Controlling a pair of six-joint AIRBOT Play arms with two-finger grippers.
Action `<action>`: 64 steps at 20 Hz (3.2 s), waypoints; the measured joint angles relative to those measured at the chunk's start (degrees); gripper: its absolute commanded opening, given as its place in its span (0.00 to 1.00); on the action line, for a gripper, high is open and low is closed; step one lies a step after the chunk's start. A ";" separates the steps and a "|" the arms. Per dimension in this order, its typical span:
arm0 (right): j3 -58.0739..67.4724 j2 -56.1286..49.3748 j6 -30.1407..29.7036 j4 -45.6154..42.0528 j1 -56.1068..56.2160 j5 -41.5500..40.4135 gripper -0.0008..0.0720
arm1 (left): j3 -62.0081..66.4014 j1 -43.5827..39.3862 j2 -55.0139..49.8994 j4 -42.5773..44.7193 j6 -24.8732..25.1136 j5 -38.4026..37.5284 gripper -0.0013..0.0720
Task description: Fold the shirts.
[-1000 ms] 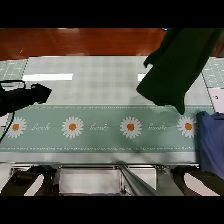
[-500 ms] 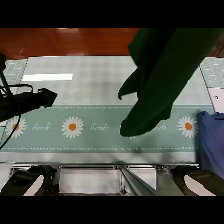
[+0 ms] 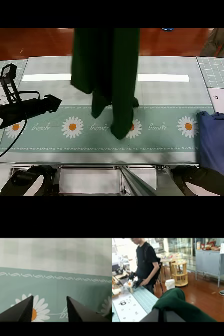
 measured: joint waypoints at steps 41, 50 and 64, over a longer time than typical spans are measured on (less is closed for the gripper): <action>-90.42 20.24 -2.16 3.82 -55.76 10.21 0.58 | -8.96 11.91 -33.48 -45.31 31.17 -3.52 0.71; -90.90 20.33 -3.06 5.18 -55.91 11.10 0.58 | 3.26 0.96 -43.87 -45.68 32.35 -0.04 0.71; -91.12 20.20 -1.79 2.71 -55.76 11.69 0.58 | 13.62 -7.41 -50.71 -33.79 29.73 -9.01 0.04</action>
